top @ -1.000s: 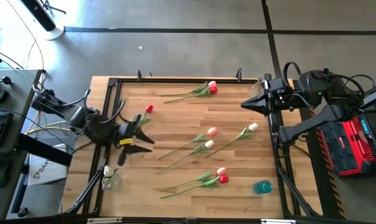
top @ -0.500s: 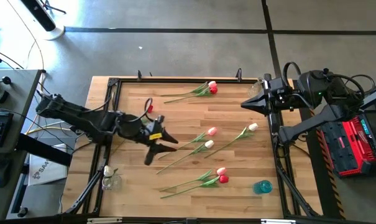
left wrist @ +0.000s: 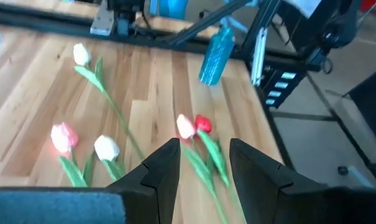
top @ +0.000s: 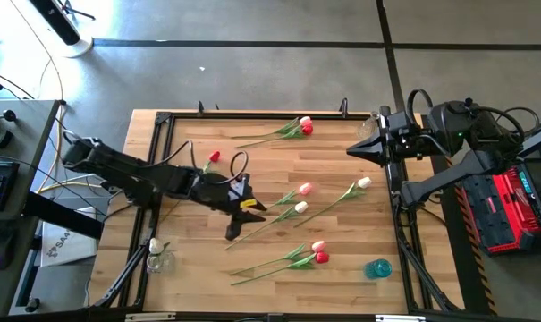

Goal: Sort flowers into vase by color
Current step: Put the bottom white flower into the bottom transparent vase

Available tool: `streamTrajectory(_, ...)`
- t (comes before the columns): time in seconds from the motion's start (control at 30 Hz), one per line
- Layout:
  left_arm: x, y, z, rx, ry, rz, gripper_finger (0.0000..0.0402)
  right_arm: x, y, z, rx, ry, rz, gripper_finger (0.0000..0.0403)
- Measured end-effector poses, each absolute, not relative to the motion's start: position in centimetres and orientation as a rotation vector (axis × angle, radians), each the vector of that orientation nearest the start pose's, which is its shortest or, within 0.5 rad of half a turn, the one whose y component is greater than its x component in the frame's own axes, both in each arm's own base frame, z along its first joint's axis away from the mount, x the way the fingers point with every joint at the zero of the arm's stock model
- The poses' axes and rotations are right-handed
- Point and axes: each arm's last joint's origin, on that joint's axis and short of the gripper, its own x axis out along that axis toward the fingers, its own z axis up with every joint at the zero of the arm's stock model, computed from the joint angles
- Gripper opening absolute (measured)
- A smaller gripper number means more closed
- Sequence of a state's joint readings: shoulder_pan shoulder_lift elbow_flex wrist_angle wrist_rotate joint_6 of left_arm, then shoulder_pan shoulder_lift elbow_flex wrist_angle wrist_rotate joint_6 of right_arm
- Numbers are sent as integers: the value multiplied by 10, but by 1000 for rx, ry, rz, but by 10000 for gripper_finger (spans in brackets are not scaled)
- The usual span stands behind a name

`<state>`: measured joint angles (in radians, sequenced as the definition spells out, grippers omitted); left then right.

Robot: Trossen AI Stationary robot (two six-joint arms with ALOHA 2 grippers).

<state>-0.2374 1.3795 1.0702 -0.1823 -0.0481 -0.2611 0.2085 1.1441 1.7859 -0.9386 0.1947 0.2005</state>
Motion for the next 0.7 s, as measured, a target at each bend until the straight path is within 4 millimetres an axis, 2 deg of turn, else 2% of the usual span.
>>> streamTrajectory(0.17,306,-64,283,-176,599,-90,129,163,29,513,163,263,-15,0)
streamTrajectory(0.43,321,-55,252,-135,729,-79,129,176,31,520,413,172,-32,0)
streamTrajectory(0.7,334,-50,223,-113,814,-55,129,188,34,525,449,103,-17,0)
